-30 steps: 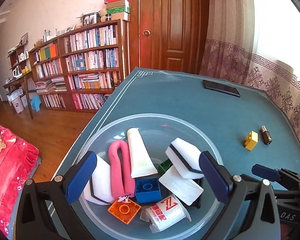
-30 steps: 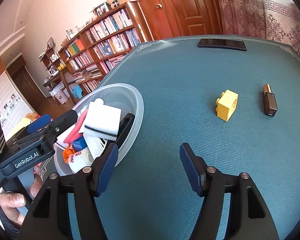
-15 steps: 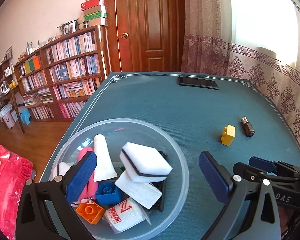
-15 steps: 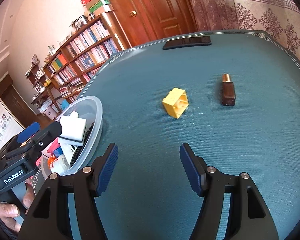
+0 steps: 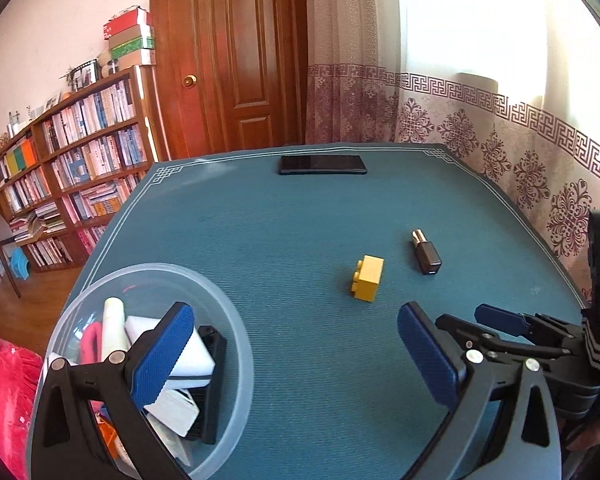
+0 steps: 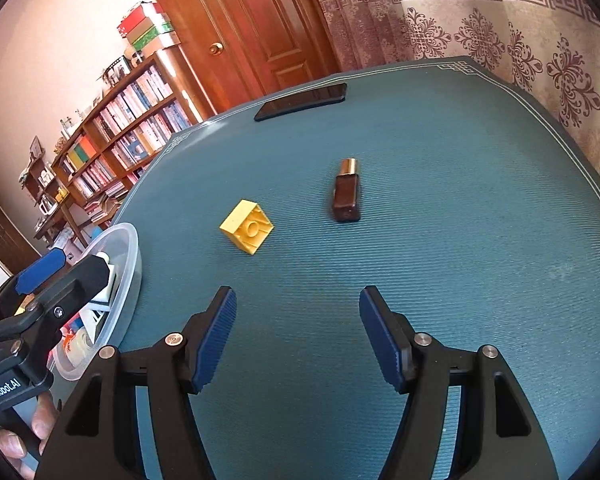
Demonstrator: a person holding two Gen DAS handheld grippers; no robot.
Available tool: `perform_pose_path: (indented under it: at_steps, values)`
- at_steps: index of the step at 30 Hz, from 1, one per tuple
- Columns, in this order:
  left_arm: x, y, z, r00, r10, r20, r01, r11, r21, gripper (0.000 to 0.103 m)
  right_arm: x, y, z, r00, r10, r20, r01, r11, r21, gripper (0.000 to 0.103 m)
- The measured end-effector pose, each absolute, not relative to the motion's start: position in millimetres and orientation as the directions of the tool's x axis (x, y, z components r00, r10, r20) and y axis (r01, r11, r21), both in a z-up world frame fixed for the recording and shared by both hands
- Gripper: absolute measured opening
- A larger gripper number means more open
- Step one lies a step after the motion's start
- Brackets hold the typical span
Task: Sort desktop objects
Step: 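Grasp the yellow Lego brick with left tool while right tool grasps brown bottle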
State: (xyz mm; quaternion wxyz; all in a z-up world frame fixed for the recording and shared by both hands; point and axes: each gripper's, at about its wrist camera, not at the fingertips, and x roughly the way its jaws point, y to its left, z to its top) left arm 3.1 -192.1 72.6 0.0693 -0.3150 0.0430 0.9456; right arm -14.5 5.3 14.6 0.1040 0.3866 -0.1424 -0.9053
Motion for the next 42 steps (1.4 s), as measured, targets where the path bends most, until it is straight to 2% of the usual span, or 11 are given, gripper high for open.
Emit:
perform_pose_path:
  at_steps: [15, 25, 37, 42]
  values:
    - [-43.1, -146.7, 39.6, -0.72, 0.202, -0.663, -0.222, -0.973, -0.055, 0.102, -5.8, 49.6, 10.1, -0.695, -0.208, -0.688, -0.021, -0.951, 0.308, 0.068]
    - [-76.2, -150.6, 21.6, -0.705, 0.188, -0.684, -0.197, -0.978, -0.066, 0.102, -10.0, 45.6, 4.8, -0.679, -0.201, -0.706, -0.016, -0.958, 0.288, 0.068]
    - [-96.9, -146.1, 3.4, -0.651, 0.204, -0.732, -0.217, -0.973, -0.078, 0.072, -19.5, 35.0, 1.4, -0.654, -0.186, -0.733, 0.0, -0.969, 0.246, 0.068]
    - [-97.1, -151.9, 4.0, -0.66, 0.206, -0.723, -0.205, -0.975, -0.091, 0.049, -30.0, 29.5, 2.1, -0.65, -0.173, -0.74, 0.006, -0.975, 0.223, 0.068]
